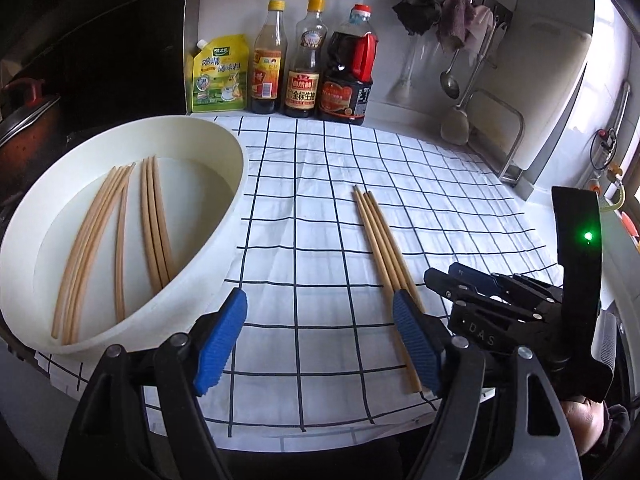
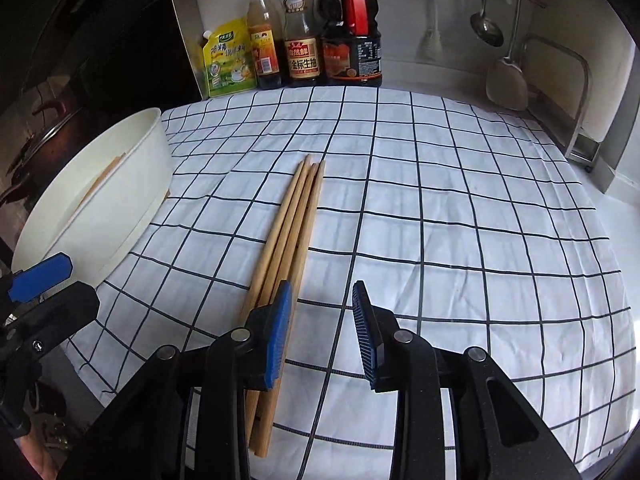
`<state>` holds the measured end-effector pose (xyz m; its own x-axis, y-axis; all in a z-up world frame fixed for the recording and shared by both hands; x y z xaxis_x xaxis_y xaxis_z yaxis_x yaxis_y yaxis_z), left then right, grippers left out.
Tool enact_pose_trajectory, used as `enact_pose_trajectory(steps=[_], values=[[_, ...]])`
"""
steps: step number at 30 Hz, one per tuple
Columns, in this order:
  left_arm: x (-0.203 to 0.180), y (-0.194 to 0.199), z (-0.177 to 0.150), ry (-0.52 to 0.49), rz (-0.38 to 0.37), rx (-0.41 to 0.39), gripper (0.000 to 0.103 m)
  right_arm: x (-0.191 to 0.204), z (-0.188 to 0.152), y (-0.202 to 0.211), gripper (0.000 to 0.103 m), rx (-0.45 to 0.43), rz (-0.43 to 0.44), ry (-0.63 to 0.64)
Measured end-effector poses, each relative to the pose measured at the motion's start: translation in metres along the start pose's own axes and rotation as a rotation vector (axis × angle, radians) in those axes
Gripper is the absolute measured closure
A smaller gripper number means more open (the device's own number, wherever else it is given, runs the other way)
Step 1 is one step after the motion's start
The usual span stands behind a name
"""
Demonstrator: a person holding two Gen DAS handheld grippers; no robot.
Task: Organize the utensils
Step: 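Move both open tools back toward the chopsticks on the cloth, then close the right tool on a loose chopstick while the left tool closes on another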
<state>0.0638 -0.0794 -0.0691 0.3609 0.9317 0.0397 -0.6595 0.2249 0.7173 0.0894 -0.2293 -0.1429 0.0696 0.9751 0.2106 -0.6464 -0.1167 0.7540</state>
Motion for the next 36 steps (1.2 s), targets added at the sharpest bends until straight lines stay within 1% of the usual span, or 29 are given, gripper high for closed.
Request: enact_pose_trajectory(steps=[3, 10, 12, 17, 20, 21, 22, 23, 26, 28, 29, 36], values=[[0.000, -0.005, -0.002, -0.006, 0.013, 0.009, 0.029, 0.002, 0.000, -0.006, 0.073, 0.010, -0.001, 0.013], [-0.004, -0.012, -0.002, -0.004, 0.009, 0.022, 0.029, 0.008, 0.000, -0.014, 0.073, 0.025, -0.011, 0.045], [-0.005, -0.013, -0.002, -0.008, 0.011, 0.024, 0.029, 0.010, -0.002, -0.017, 0.073, 0.029, -0.027, 0.063], [-0.006, -0.015, -0.003, -0.002, 0.011, 0.029, 0.029, 0.007, -0.004, -0.018, 0.073, 0.036, -0.034, 0.072], [-0.008, -0.018, -0.002, -0.003, 0.010, 0.033, 0.029, 0.005, -0.006, -0.020, 0.080, 0.035, -0.058, 0.086], [-0.009, -0.019, -0.002, -0.003, 0.010, 0.034, 0.029, 0.005, -0.006, -0.020, 0.084, 0.032, -0.063, 0.092], [-0.009, -0.019, -0.002, -0.003, 0.009, 0.036, 0.029, 0.004, -0.006, -0.019, 0.091, 0.034, -0.062, 0.092], [-0.010, -0.020, -0.002, -0.003, 0.007, 0.039, 0.029, 0.003, -0.006, -0.020, 0.095, 0.035, -0.063, 0.092], [-0.013, -0.023, -0.002, -0.004, 0.001, 0.045, 0.029, -0.001, -0.005, -0.018, 0.097, 0.036, -0.058, 0.078], [-0.016, -0.026, -0.002, -0.002, -0.004, 0.048, 0.026, -0.006, -0.005, -0.017, 0.096, 0.034, -0.059, 0.065], [-0.017, -0.027, -0.001, 0.000, -0.008, 0.051, 0.026, -0.009, -0.005, -0.016, 0.097, 0.033, -0.059, 0.057], [-0.029, -0.043, 0.007, -0.028, -0.006, 0.076, 0.025, -0.038, -0.002, -0.008, 0.097, 0.031, -0.049, -0.036]])
Point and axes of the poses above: each gripper's, at about its wrist camera, not at the fingertips, and y roughly against the way its jaws point, x to its left, z to its top, the point moved 6 cm from there along -y, roughly the way its jaws point, and after that the axes turned 15 degrees about -y, right-handed, at the moved point
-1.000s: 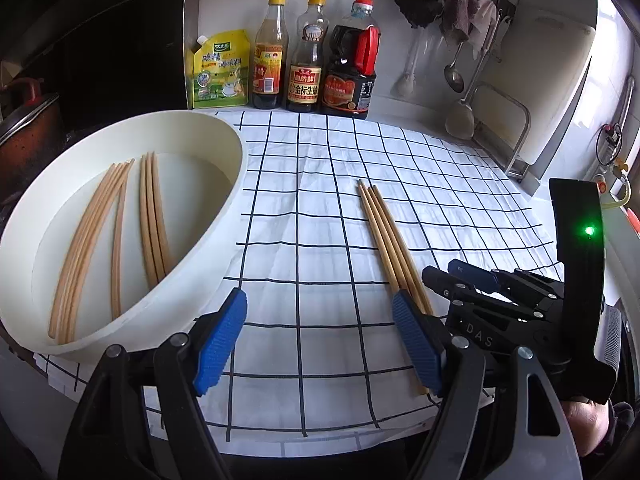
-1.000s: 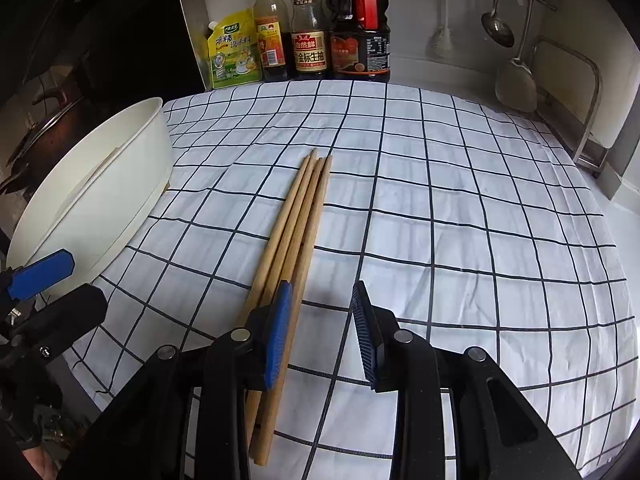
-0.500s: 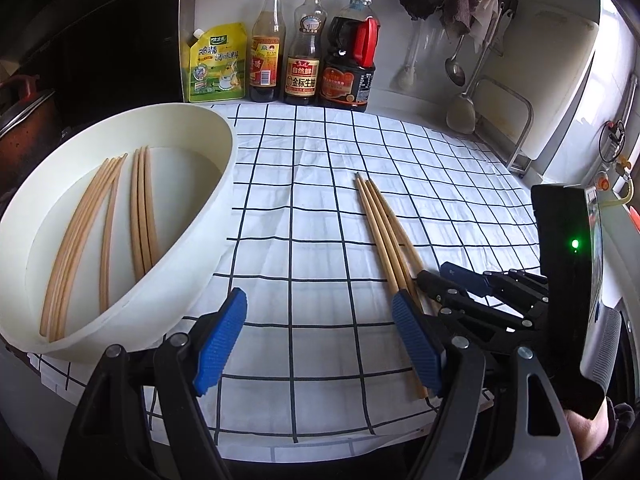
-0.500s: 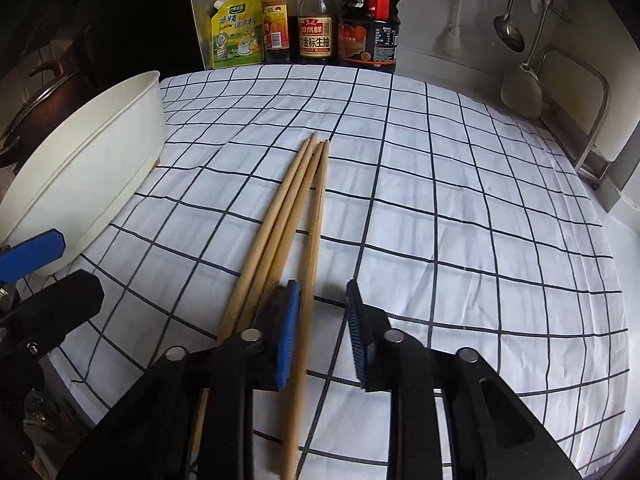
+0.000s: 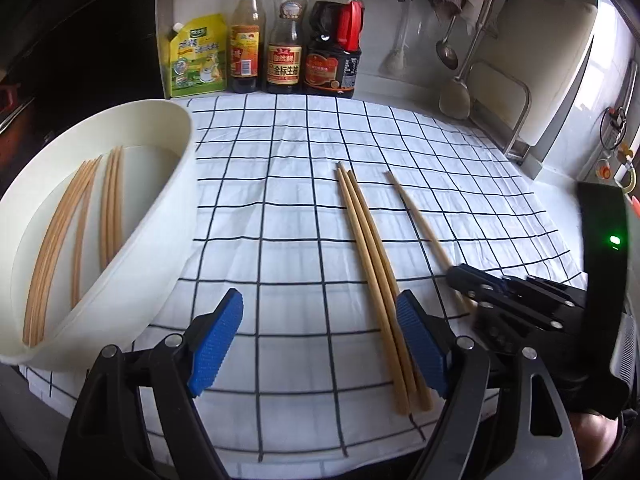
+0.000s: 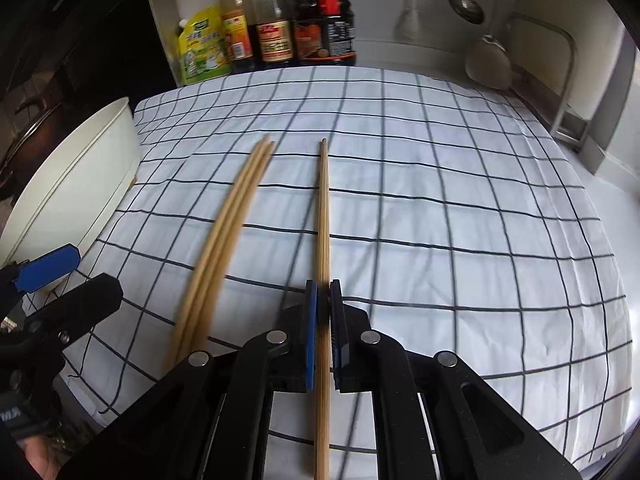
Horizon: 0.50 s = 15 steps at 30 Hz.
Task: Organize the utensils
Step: 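Close the right tool on a loose chopstick while the left tool closes on another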
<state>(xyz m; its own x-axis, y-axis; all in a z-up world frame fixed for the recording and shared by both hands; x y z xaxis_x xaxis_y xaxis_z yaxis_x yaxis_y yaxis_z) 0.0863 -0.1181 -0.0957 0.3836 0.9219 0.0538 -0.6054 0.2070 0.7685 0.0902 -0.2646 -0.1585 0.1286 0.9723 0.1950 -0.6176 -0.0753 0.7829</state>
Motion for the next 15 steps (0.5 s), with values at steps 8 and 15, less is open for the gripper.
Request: enact_pose_trajectory(steps=[8, 15], values=[[-0.005, -0.026, 0.002, 0.002, 0.011, 0.061, 0.024, -0.030, 0.001, 0.008, 0.097, -0.012, -0.022, -0.065], [-0.003, -0.041, -0.001, 0.012, 0.026, 0.095, 0.024, -0.034, 0.001, 0.009, 0.096, -0.013, -0.014, -0.076]])
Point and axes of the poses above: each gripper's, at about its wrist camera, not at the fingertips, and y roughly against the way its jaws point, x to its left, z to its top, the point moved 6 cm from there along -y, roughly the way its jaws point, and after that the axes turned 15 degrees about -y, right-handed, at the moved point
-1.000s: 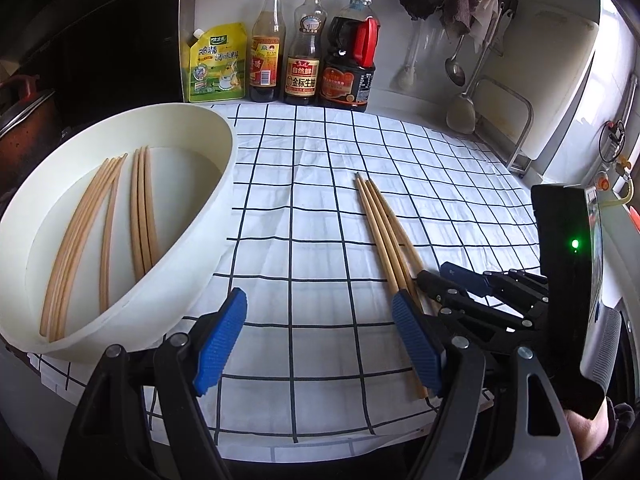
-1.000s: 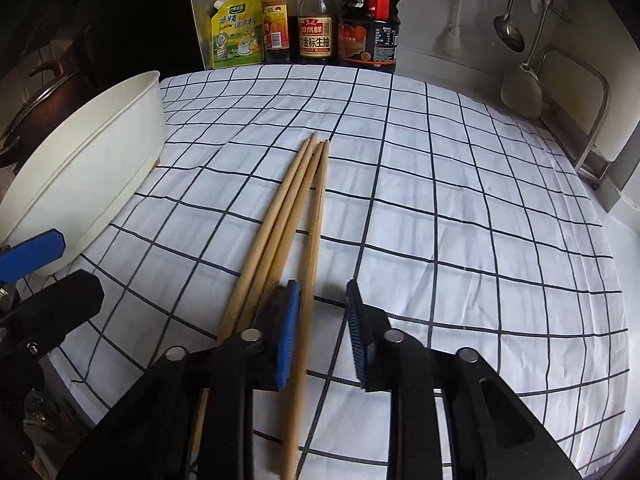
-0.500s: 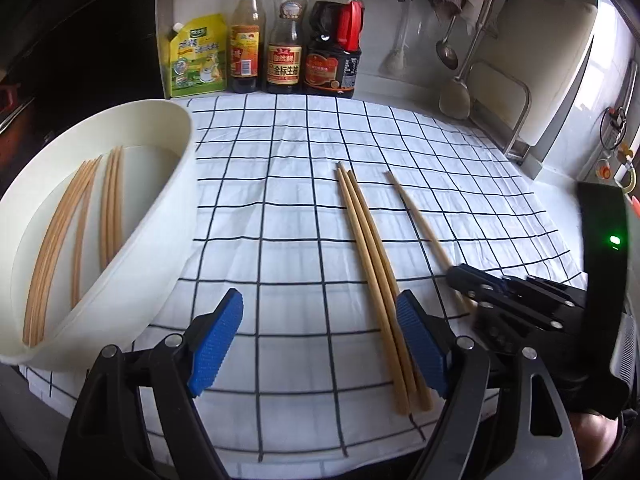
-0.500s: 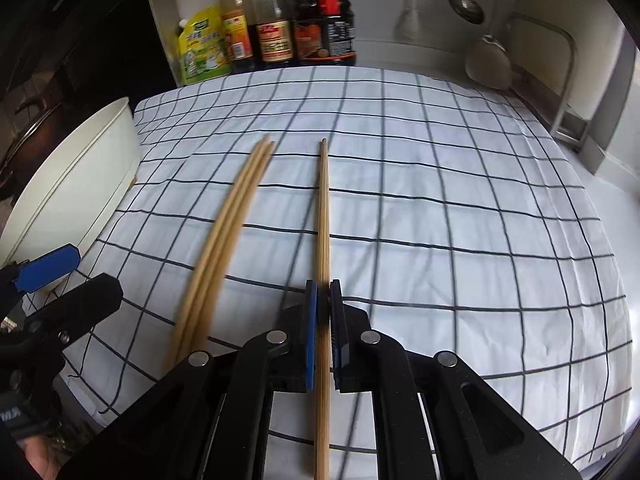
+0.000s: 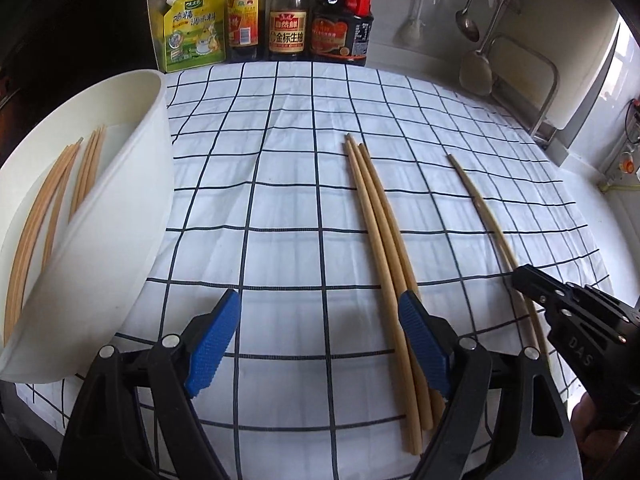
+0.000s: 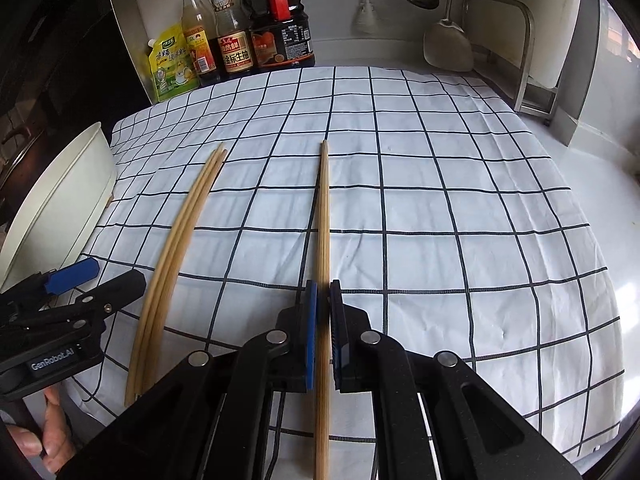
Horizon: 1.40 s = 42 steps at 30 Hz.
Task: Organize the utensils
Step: 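Close the right tool on a loose chopstick while the left tool closes on another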
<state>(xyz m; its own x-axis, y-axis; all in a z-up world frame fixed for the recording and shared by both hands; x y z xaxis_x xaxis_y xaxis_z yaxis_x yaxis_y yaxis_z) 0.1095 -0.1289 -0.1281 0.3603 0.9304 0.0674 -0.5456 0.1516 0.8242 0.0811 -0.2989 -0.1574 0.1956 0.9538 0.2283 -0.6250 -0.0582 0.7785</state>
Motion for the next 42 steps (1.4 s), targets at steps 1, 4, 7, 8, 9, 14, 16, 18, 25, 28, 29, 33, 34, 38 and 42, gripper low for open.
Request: enact_pose_trajectory(steps=[1, 4, 7, 8, 9, 14, 16, 18, 25, 28, 29, 33, 34, 38, 42], values=[[0.000, -0.001, 0.000, 0.000, 0.003, 0.003, 0.024, 0.000, 0.001, 0.000, 0.095, -0.001, 0.004, -0.003], [0.001, -0.004, -0.001, 0.000, 0.006, 0.010, 0.023, -0.001, 0.002, -0.001, 0.095, -0.002, 0.002, -0.003], [0.001, -0.005, 0.000, -0.001, 0.010, 0.010, 0.021, -0.002, 0.002, -0.001, 0.095, -0.005, -0.003, -0.001], [0.002, -0.005, 0.001, -0.002, 0.013, 0.011, 0.021, -0.002, 0.002, -0.001, 0.095, -0.004, -0.002, -0.001], [0.002, -0.006, 0.001, -0.003, 0.014, 0.011, 0.021, -0.002, 0.002, -0.001, 0.095, -0.004, -0.002, -0.001], [0.002, -0.008, 0.003, -0.007, 0.019, 0.015, 0.018, -0.001, 0.002, -0.001, 0.093, -0.003, -0.006, 0.008], [0.000, -0.008, 0.003, -0.013, 0.015, 0.018, 0.018, -0.001, 0.002, -0.001, 0.089, -0.004, -0.006, 0.011], [-0.002, -0.010, 0.004, -0.019, 0.019, 0.022, 0.015, 0.000, 0.001, -0.001, 0.088, -0.005, -0.007, 0.019], [0.002, -0.016, 0.000, -0.041, 0.060, 0.044, 0.009, 0.001, 0.000, -0.001, 0.087, -0.011, -0.024, 0.040], [0.002, -0.016, 0.000, -0.037, 0.062, 0.045, 0.008, 0.002, 0.000, -0.002, 0.087, -0.016, -0.037, 0.055], [0.001, -0.016, 0.000, -0.038, 0.062, 0.045, 0.008, 0.003, -0.001, -0.002, 0.087, -0.018, -0.041, 0.058], [0.002, -0.017, 0.002, -0.043, 0.066, 0.041, 0.006, 0.004, -0.002, -0.003, 0.081, -0.031, -0.062, 0.080], [0.002, -0.017, 0.002, -0.043, 0.067, 0.039, 0.006, 0.005, -0.002, -0.003, 0.081, -0.035, -0.069, 0.087], [0.001, -0.017, 0.002, -0.050, 0.067, 0.029, 0.006, 0.004, -0.001, -0.004, 0.081, -0.046, -0.074, 0.094], [0.001, -0.016, 0.001, -0.059, 0.061, 0.022, 0.007, 0.006, -0.001, -0.004, 0.081, -0.064, -0.089, 0.113]])
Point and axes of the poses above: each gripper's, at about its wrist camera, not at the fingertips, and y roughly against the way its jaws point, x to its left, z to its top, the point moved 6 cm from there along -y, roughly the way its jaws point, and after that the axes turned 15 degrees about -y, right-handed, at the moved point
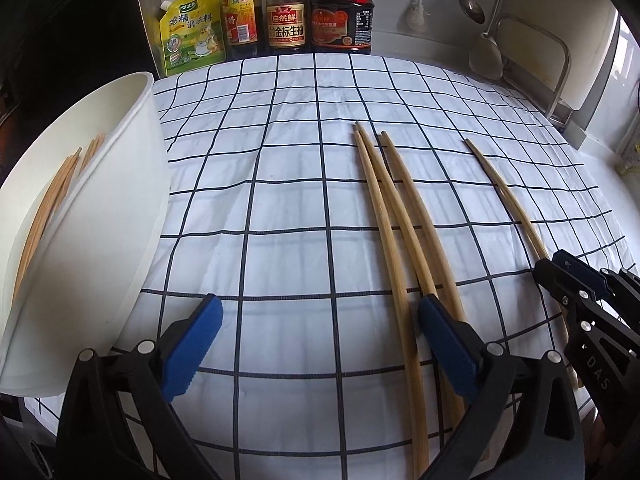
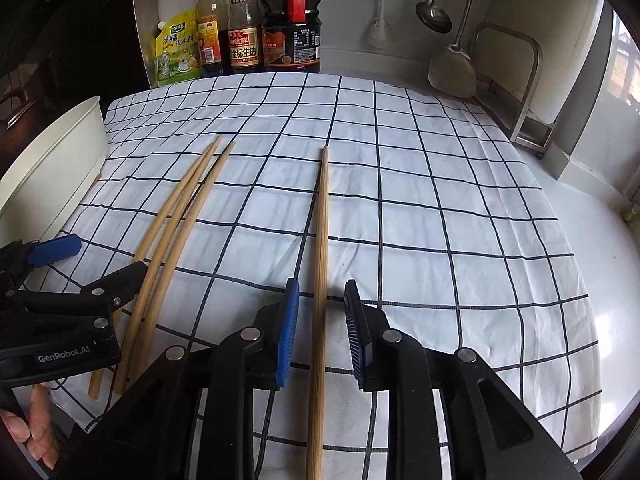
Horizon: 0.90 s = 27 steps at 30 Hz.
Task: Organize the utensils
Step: 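Close the right tool on a loose chopstick while the left tool closes on another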
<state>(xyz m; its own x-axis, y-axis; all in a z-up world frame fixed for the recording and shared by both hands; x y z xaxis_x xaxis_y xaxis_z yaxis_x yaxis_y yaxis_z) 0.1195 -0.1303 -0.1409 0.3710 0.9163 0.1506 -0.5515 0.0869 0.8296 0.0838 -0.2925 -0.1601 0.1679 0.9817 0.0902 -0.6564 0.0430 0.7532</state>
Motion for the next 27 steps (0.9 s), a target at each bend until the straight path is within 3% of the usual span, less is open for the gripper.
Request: enact_pose_trajectory(steps=[8, 14, 19, 22, 27], values=[[-0.003, 0.004, -0.002, -0.023, -0.013, -0.028, 0.015, 0.003, 0.000, -0.001, 0.081, -0.020, -0.026, 0.029], [-0.012, 0.011, -0.001, -0.046, -0.026, -0.044, 0.044, 0.008, -0.002, -0.001, 0.087, -0.023, -0.024, 0.050], [-0.016, 0.015, -0.002, -0.048, -0.039, -0.046, 0.080, 0.010, -0.002, -0.001, 0.096, -0.020, -0.011, 0.057], [-0.015, 0.015, -0.001, -0.045, -0.042, -0.039, 0.096, 0.008, -0.001, -0.001, 0.097, -0.014, 0.003, 0.040], [-0.013, 0.015, -0.002, -0.028, -0.071, -0.031, 0.096, 0.003, 0.001, 0.000, 0.097, 0.000, 0.033, -0.002]])
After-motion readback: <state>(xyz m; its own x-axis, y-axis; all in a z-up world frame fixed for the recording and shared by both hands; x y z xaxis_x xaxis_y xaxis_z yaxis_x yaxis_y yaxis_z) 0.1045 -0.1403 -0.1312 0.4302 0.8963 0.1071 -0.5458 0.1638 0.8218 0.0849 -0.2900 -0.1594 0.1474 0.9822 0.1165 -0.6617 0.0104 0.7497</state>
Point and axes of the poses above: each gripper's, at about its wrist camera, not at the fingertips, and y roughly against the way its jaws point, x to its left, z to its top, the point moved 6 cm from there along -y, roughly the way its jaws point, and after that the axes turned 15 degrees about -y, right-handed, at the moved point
